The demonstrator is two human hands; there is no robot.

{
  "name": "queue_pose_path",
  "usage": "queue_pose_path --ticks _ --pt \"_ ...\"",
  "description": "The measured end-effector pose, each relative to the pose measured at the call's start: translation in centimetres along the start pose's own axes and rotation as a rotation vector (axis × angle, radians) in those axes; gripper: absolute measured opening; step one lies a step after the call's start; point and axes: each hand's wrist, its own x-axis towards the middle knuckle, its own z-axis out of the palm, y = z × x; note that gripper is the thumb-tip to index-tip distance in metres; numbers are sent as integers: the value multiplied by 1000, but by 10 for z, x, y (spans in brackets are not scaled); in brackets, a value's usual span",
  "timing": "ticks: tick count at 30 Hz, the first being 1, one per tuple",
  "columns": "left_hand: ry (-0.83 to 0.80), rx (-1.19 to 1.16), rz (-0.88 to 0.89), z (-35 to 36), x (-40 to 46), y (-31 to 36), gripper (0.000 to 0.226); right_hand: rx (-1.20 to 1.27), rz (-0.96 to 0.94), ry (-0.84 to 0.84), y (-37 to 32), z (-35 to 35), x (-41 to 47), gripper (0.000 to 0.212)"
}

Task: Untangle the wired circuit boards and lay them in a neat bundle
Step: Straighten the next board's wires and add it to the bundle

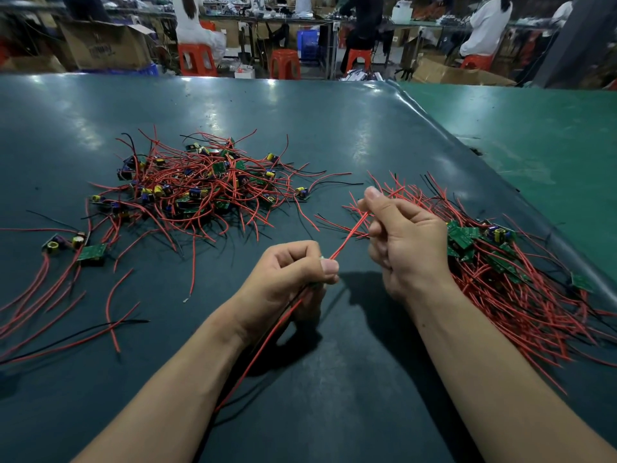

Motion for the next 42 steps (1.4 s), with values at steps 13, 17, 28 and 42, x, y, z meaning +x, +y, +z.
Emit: queue_pose_path --ticks 13,17,28,42 --pt "-103 -167 -121 1 -6 4 24 353 309 -68 -21 2 -6 53" --pt "79 -82 -29 -3 -1 6 12 300 306 -61 -17 1 -4 60" --pt "341 70 31 -7 5 4 52 -360 246 -512 0 13 -36 36" --pt "986 587 439 -31 12 2 40 239 48 295 -10 12 -24 31"
